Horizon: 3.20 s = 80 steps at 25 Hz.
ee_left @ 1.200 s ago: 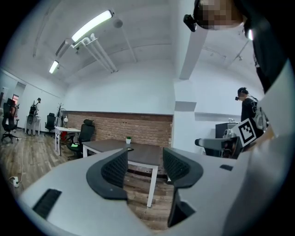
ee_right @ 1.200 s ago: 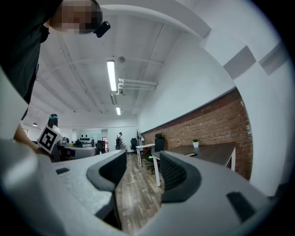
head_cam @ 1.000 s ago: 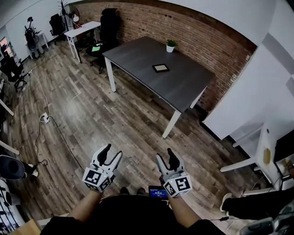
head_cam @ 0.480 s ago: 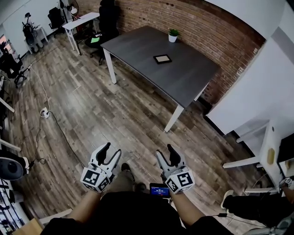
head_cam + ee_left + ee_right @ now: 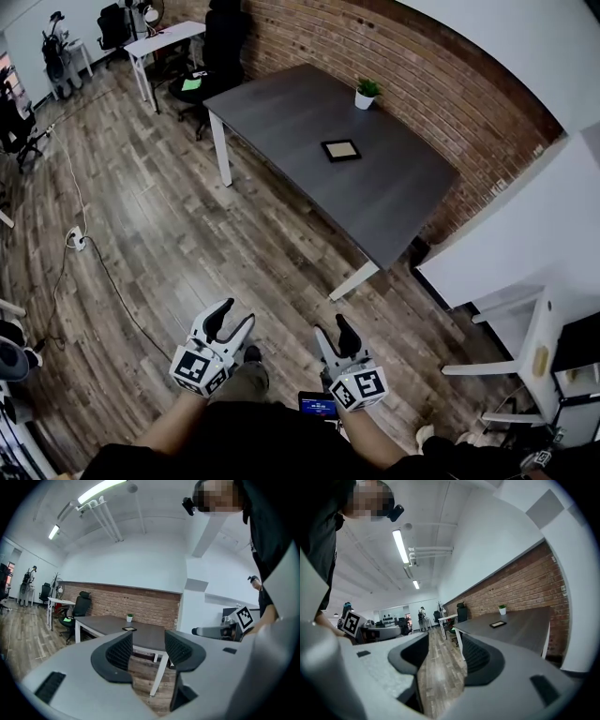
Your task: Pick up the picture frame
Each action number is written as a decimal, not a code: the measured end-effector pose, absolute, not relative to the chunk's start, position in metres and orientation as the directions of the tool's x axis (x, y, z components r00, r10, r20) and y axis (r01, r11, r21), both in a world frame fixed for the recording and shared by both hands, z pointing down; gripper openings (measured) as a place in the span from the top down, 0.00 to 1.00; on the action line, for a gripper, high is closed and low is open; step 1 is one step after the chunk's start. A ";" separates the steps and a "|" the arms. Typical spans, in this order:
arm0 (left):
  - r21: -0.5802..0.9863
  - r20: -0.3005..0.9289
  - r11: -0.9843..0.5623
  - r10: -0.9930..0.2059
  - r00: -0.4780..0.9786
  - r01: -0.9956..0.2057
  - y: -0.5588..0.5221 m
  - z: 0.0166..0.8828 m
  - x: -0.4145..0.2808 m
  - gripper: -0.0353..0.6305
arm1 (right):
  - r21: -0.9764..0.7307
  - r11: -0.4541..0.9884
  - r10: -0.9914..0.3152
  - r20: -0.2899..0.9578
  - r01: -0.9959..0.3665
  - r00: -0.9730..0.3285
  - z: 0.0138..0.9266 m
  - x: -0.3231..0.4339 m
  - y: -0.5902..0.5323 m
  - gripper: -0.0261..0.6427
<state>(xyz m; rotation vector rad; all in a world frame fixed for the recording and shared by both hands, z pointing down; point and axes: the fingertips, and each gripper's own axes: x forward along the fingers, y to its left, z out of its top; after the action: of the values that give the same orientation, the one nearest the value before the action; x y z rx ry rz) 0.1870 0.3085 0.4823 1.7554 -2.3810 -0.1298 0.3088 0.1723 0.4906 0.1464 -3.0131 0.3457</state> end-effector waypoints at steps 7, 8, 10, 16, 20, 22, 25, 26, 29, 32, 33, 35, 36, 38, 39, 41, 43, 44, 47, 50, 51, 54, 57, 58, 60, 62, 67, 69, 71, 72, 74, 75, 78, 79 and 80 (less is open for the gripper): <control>0.185 0.069 0.293 -0.956 -0.285 -0.938 0.278 0.477 0.091 0.64 | -0.212 0.968 -0.111 0.110 -0.132 -0.988 0.484 0.214 0.142 0.62; 0.187 0.066 0.293 -0.956 -0.285 -0.938 0.276 0.476 0.079 0.64 | -0.208 0.969 -0.112 0.105 -0.132 -0.988 0.481 0.202 0.139 0.62; 0.194 0.056 0.293 -0.956 -0.287 -0.936 0.270 0.473 0.059 0.64 | -0.199 0.971 -0.115 0.092 -0.131 -0.989 0.475 0.179 0.131 0.62; 0.198 0.045 0.280 -0.960 -0.277 -0.939 0.251 0.474 0.012 0.65 | -0.178 0.975 -0.121 0.064 -0.131 -0.991 0.462 0.128 0.114 0.62; 0.210 0.043 0.285 -0.958 -0.282 -0.935 0.231 0.481 -0.021 0.65 | -0.202 0.970 -0.128 0.062 -0.138 -0.990 0.472 0.104 0.092 0.62; 0.209 0.049 0.282 -0.959 -0.278 -0.936 0.217 0.484 -0.040 0.65 | -0.210 0.967 -0.135 0.061 -0.145 -0.989 0.478 0.087 0.077 0.62; 0.194 0.057 0.284 -0.959 -0.278 -0.939 0.191 0.484 -0.069 0.65 | -0.214 0.966 -0.138 0.038 -0.142 -0.990 0.476 0.056 0.048 0.62; 0.189 0.060 0.286 -0.958 -0.279 -0.940 0.180 0.483 -0.079 0.65 | -0.217 0.966 -0.136 0.027 -0.138 -0.990 0.473 0.045 0.037 0.62; 0.180 0.067 0.289 -0.957 -0.281 -0.940 0.145 0.475 -0.109 0.65 | -0.229 0.966 -0.125 0.004 -0.123 -0.992 0.465 0.012 0.004 0.62; 0.164 0.067 0.278 -0.960 -0.271 -0.946 0.108 0.463 -0.139 0.65 | -0.222 0.970 -0.107 -0.008 -0.103 -0.994 0.458 -0.024 -0.033 0.62; 0.159 0.066 0.276 -0.961 -0.269 -0.948 0.096 0.460 -0.148 0.65 | -0.222 0.970 -0.103 -0.009 -0.098 -0.995 0.457 -0.035 -0.046 0.62; 0.150 0.066 0.277 -0.961 -0.270 -0.949 0.073 0.453 -0.168 0.65 | -0.233 0.968 -0.100 -0.014 -0.094 -0.995 0.454 -0.054 -0.073 0.62; 0.146 0.067 0.277 -0.961 -0.270 -0.950 0.061 0.451 -0.177 0.65 | -0.239 0.966 -0.101 -0.020 -0.094 -0.995 0.452 -0.062 -0.086 0.62; 0.139 0.069 0.273 -0.962 -0.266 -0.952 0.036 0.447 -0.195 0.65 | -0.250 0.964 -0.102 -0.032 -0.091 -0.994 0.449 -0.077 -0.109 0.62; 0.138 0.070 0.270 -0.962 -0.262 -0.953 0.024 0.445 -0.203 0.65 | -0.255 0.963 -0.102 -0.037 -0.089 -0.994 0.449 -0.082 -0.119 0.62; 0.137 0.069 0.255 -0.966 -0.248 -0.957 0.001 0.442 -0.215 0.65 | -0.270 0.959 -0.104 -0.045 -0.088 -0.994 0.450 -0.091 -0.136 0.62; 0.131 0.071 0.224 -0.974 -0.216 -0.966 -0.024 0.438 -0.224 0.65 | -0.291 0.952 -0.115 -0.056 -0.094 -0.992 0.451 -0.096 -0.153 0.62; 0.126 0.076 0.205 -0.978 -0.197 -0.971 -0.036 0.436 -0.228 0.65 | -0.301 0.948 -0.122 -0.060 -0.099 -0.991 0.452 -0.098 -0.160 0.62; 0.123 0.089 0.154 -0.986 -0.143 -0.981 -0.067 0.433 -0.240 0.65 | -0.323 0.939 -0.149 -0.064 -0.120 -0.987 0.455 -0.101 -0.177 0.62; 0.122 0.100 0.102 -0.991 -0.090 -0.987 -0.097 0.436 -0.250 0.65 | -0.338 0.929 -0.184 -0.070 -0.150 -0.981 0.457 -0.099 -0.196 0.62; 0.122 0.105 0.082 -0.992 -0.069 -0.989 -0.108 0.437 -0.254 0.65 | -0.345 0.925 -0.197 -0.072 -0.161 -0.978 0.458 -0.098 -0.203 0.62; 0.124 0.123 0.008 -0.992 0.007 -0.992 -0.141 0.440 -0.268 0.65 | -0.379 0.906 -0.234 -0.069 -0.191 -0.970 0.461 -0.098 -0.223 0.62; 0.143 0.146 -0.091 -0.983 0.112 -0.985 -0.181 0.451 -0.282 0.65 | -0.409 0.873 -0.305 -0.039 -0.264 -0.951 0.471 -0.097 -0.247 0.62; 0.155 0.155 -0.130 -0.976 0.154 -0.979 -0.196 0.456 -0.287 0.65 | -0.420 0.858 -0.335 -0.025 -0.294 -0.942 0.475 -0.097 -0.255 0.62; 0.183 0.177 -0.206 -0.955 0.238 -0.961 -0.225 0.469 -0.295 0.65 | -0.439 0.828 -0.386 0.006 -0.350 -0.922 0.485 -0.099 -0.272 0.62; 0.213 0.205 -0.282 -0.923 0.325 -0.936 -0.254 0.483 -0.302 0.65 | -0.459 0.790 -0.442 0.034 -0.407 -0.896 0.494 -0.104 -0.286 0.62; 0.293 0.258 -0.463 -0.804 0.536 -0.836 -0.314 0.510 -0.309 0.65 | -0.550 0.644 -0.588 0.088 -0.531 -0.804 0.511 -0.112 -0.317 0.62; 0.326 0.272 -0.508 -0.757 0.594 -0.797 -0.331 0.519 -0.313 0.65 | -0.585 0.602 -0.611 0.101 -0.543 -0.786 0.518 -0.120 -0.327 0.63; 0.372 0.292 -0.541 -0.703 0.648 -0.754 -0.345 0.529 -0.316 0.65 | -0.620 0.548 -0.638 0.125 -0.562 -0.760 0.528 -0.126 -0.334 0.64; 0.396 0.303 -0.552 -0.676 0.672 -0.734 -0.351 0.535 -0.317 0.65 | -0.637 0.519 -0.649 0.140 -0.570 -0.748 0.534 -0.129 -0.337 0.65; 0.442 0.324 -0.565 -0.623 0.711 -0.697 -0.362 0.545 -0.319 0.65 | -0.665 0.469 -0.661 0.172 -0.581 -0.730 0.547 -0.136 -0.343 0.66; 0.461 0.333 -0.571 -0.598 0.729 -0.679 -0.367 0.549 -0.319 0.66 | -0.673 0.450 -0.664 0.188 -0.587 -0.724 0.553 -0.140 -0.346 0.66; 0.489 0.374 -0.592 -0.521 0.767 -0.641 -0.375 0.566 -0.317 0.66 | -0.678 0.394 -0.675 0.244 -0.620 -0.696 0.570 -0.149 -0.353 0.66; 0.498 0.389 -0.595 -0.497 0.776 -0.631 -0.378 0.574 -0.316 0.66 | -0.677 0.374 -0.677 0.268 -0.635 -0.685 0.576 -0.150 -0.355 0.66; 0.510 0.404 -0.593 -0.474 0.782 -0.623 -0.380 0.582 -0.313 0.66 | -0.675 0.352 -0.678 0.294 -0.649 -0.674 0.584 -0.150 -0.358 0.66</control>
<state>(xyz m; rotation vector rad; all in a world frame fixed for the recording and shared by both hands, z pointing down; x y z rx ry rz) -0.3134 -0.3803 0.5818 2.3174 -0.8112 0.2972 -0.1502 -0.3575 0.5836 1.2829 -2.6130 1.2761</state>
